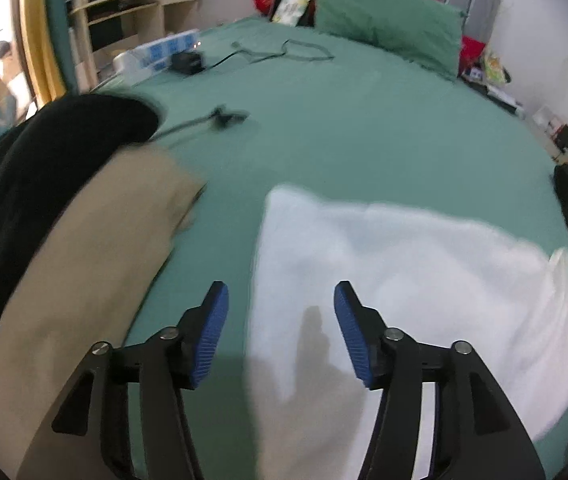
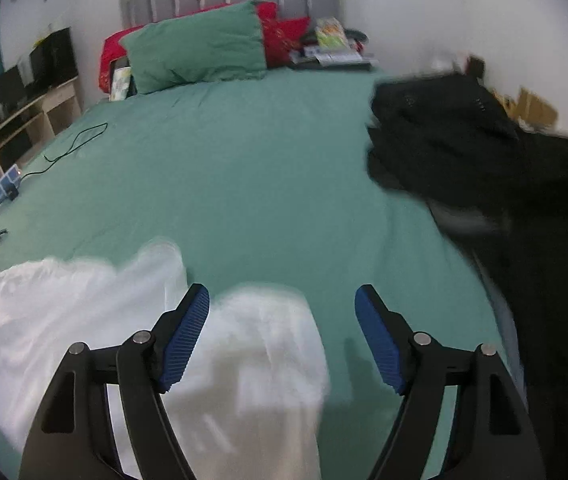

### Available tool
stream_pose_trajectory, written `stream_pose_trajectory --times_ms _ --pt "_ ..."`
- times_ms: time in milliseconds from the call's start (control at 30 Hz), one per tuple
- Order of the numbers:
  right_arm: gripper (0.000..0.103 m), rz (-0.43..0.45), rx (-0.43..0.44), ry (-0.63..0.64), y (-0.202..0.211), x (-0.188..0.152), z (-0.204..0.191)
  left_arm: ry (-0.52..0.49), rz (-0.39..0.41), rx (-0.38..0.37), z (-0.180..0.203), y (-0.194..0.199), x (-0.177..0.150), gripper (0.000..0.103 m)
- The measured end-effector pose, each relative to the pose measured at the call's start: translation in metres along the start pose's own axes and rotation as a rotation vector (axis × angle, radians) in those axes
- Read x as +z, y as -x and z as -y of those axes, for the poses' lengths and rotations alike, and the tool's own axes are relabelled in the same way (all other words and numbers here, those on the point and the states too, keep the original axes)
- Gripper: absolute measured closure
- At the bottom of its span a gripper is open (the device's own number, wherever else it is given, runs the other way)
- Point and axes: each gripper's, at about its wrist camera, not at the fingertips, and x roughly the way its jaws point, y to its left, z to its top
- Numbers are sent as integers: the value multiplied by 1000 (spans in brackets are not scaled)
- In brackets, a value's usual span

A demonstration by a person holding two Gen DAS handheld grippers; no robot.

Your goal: Fold large clothes

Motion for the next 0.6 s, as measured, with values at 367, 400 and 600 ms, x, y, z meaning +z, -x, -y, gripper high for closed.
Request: stream_pose_trajectory --times_ms 367,400,600 --pt "43 -135 159 -161 26 -105 26 -69 -96 -49 -6 11 -73 43" --pt "63 -128 179 -161 25 -105 25 -76 -92 -52 -4 12 -74 43" --pt "97 -117 203 -190 42 -104 26 -86 -59 -81 -2 39 -78 99"
